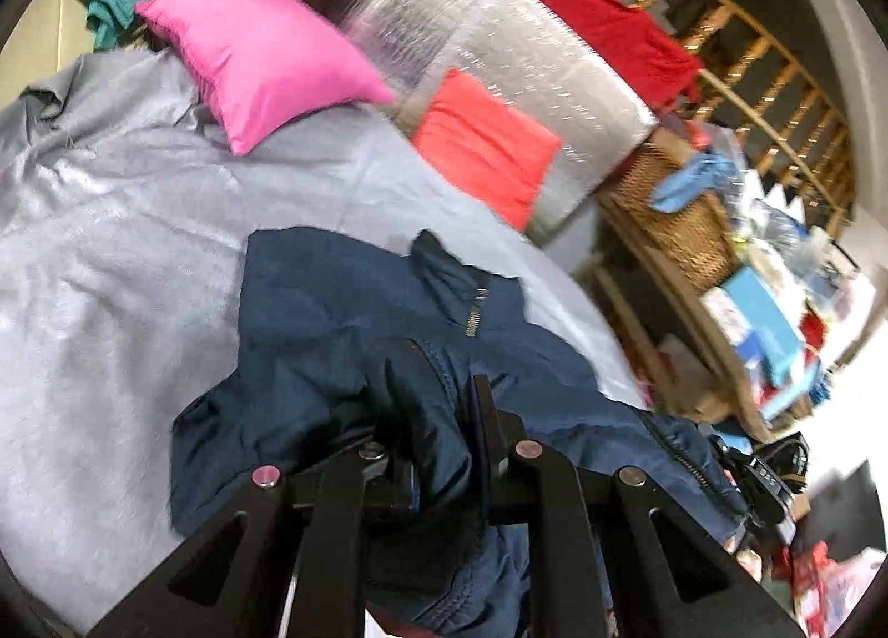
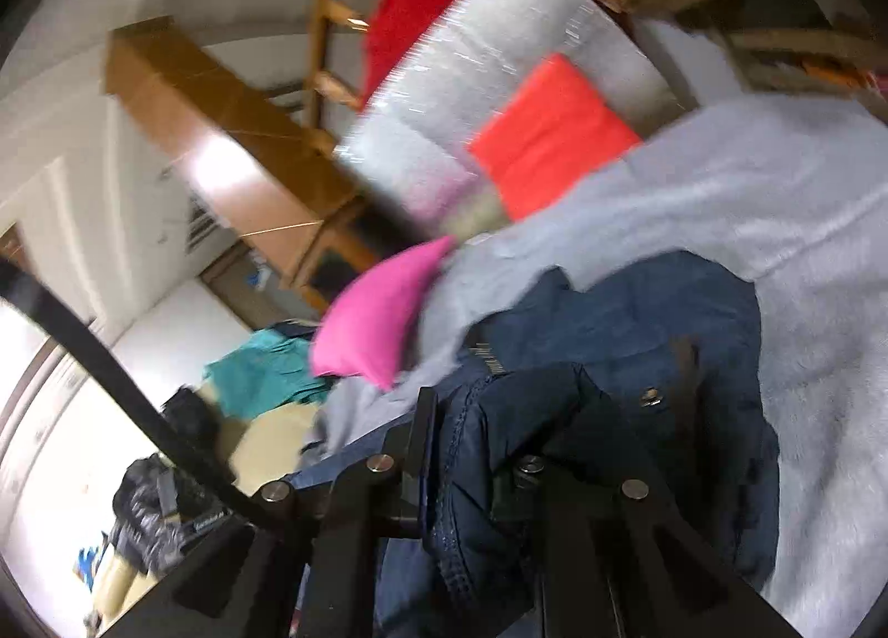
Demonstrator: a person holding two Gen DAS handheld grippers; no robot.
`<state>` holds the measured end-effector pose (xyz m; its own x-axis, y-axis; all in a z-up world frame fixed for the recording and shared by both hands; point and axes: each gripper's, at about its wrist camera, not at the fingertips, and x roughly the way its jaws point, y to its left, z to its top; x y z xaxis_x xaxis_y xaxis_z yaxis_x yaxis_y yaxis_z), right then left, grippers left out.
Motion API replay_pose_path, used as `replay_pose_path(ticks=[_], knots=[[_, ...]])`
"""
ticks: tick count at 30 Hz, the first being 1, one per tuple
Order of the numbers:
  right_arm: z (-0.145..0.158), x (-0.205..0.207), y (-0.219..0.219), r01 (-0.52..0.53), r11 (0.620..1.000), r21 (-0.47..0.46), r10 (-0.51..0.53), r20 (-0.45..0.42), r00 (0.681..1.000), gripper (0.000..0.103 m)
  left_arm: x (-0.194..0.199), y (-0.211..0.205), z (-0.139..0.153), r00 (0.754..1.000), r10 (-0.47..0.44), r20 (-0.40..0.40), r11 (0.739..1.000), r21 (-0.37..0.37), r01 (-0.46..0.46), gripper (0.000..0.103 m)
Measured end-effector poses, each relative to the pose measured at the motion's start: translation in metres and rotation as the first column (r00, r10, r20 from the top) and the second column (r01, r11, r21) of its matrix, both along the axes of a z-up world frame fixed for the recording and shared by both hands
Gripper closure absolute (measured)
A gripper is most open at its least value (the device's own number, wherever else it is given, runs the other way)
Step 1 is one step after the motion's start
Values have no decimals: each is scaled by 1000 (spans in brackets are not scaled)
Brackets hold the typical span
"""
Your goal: Fold large clothes
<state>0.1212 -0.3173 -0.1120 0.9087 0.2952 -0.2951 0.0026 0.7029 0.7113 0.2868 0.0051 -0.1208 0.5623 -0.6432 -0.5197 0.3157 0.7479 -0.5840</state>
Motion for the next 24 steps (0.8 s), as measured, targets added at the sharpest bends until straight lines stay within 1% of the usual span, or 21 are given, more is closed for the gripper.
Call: replay_pose_path(ticks=[2,5,8,11,13,15,16,18,19,20,21,22,23,24], knots=[[-12,25,-6,17,1000,22,-15,-61,998,90,23,-3,-16,999,27,-46,1000,-6,-27,88],[-22,54,-19,29,999,40,-25,-96,995,90,52,-4,-30,992,56,-111,997,-44,-61,88],[-30,76,-33,34,996,79,-26,-102,994,90,74,-7,-33,990,62,-128,995,-67,-71,88],[-41,104,-47,39,988,147,-21,-124,992,89,97,-12,-37,986,72,-150,994,-70,-83,86],[-42,121,-51,38,987,154,-17,-134,991,87,111,-15,-41,982,81,-172,993,-72,-95,83],[-46,137,-56,43,983,178,-14,-158,987,87,127,-16,-44,977,80,-196,991,-93,-100,82],[-50,142,-58,50,978,202,-15,-171,985,86,135,-16,-44,974,76,-215,989,-110,-102,80],[-59,155,-68,71,956,284,-10,-210,978,78,146,-13,-47,963,61,-262,982,-159,-106,68],[-62,161,-71,77,947,312,-5,-223,975,76,149,-10,-47,960,46,-275,973,-204,-105,53],[-65,165,-76,78,930,359,7,-229,973,69,151,-7,-48,959,27,-283,961,-256,-103,36],[-66,167,-79,76,918,389,12,-218,976,60,152,-3,-48,957,10,-289,944,-313,-104,31],[-66,167,-82,74,907,414,13,-201,979,55,151,1,-47,958,4,-287,929,-353,-110,28],[-66,166,-85,71,895,441,13,-183,983,45,149,7,-43,961,6,-276,914,-388,-117,25],[-63,163,-88,72,881,468,3,-156,988,35,148,11,-40,964,9,-265,907,-404,-120,23]])
